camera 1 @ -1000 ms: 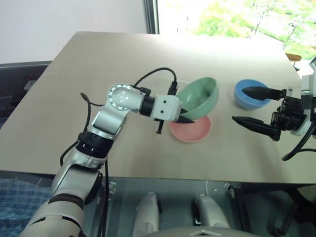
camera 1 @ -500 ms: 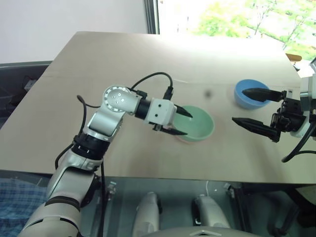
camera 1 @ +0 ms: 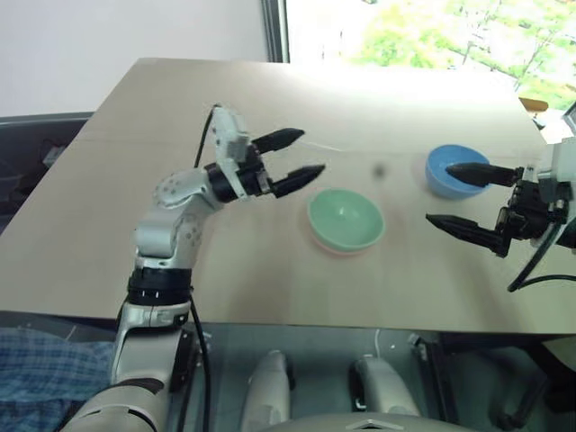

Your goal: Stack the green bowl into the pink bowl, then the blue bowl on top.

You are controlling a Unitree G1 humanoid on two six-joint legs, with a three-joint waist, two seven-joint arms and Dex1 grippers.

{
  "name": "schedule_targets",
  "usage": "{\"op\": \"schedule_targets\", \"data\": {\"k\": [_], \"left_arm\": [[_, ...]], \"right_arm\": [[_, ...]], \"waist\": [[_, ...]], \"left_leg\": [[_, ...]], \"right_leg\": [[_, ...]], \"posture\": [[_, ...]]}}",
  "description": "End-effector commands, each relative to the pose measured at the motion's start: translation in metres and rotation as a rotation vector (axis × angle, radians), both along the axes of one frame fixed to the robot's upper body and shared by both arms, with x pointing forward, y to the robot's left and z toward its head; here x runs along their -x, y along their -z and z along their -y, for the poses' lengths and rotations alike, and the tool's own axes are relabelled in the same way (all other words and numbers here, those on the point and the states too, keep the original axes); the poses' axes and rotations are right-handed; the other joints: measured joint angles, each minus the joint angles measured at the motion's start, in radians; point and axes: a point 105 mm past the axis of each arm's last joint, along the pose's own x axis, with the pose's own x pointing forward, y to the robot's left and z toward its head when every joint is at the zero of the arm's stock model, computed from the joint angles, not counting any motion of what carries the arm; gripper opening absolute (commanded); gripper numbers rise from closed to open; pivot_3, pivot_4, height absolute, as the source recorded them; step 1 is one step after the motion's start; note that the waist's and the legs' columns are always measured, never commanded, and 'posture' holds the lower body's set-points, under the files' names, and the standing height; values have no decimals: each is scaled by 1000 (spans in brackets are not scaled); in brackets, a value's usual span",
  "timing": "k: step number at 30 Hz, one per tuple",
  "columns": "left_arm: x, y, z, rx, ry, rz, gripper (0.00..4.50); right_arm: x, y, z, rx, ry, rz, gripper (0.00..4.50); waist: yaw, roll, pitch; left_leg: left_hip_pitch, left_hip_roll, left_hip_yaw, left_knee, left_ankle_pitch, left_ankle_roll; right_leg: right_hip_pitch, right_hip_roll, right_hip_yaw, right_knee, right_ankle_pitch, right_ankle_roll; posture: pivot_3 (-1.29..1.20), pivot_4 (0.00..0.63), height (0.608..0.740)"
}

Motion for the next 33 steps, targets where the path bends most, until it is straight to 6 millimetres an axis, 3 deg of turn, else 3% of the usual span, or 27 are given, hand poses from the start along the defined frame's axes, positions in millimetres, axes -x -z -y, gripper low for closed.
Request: {"op": "schedule_targets", "data": {"k": [1, 6, 14, 20, 29, 33], "left_arm": [[14, -22, -9, 119, 6, 31, 4354], [25, -24, -13, 138, 52, 6, 4354], [42, -7, -16, 37, 119, -55, 4354], [49, 3, -21, -14, 113, -80, 4354], [58, 14, -26, -59, 102, -104, 4354], [59, 14, -28, -63, 95, -106, 4388]], "right_arm": [[-26, -2, 20, 134, 136, 75, 4500], [-51, 1, 26, 266, 165, 114, 4500], [-96, 15, 33, 430, 202, 141, 4500], [-123, 36, 45, 513, 233, 88, 4500], [-144, 76, 71, 636, 292, -31, 4500], [-148, 78, 72, 669, 289, -24, 2899]], "waist": [[0, 0, 0], [-2, 0, 0], [-18, 0, 0], [-19, 0, 0], [-23, 2, 1], [-26, 2, 1]], "left_leg": [[0, 0, 0, 0, 0, 0], [0, 0, 0, 0, 0, 0], [0, 0, 1, -1, 1, -2], [0, 0, 1, -1, 1, -2], [1, 0, 3, -3, 2, -4], [1, 0, 3, -2, 2, -4]], "right_leg": [[0, 0, 0, 0, 0, 0], [0, 0, 0, 0, 0, 0], [0, 0, 0, 0, 0, 0], [-1, 0, 1, -1, 0, 0], [-2, 0, 2, -1, 0, 0], [-2, 0, 2, -1, 0, -1]], "posture": [[0, 150, 740], [0, 150, 740], [0, 150, 740], [0, 150, 740], [0, 150, 740], [0, 150, 740]]}}
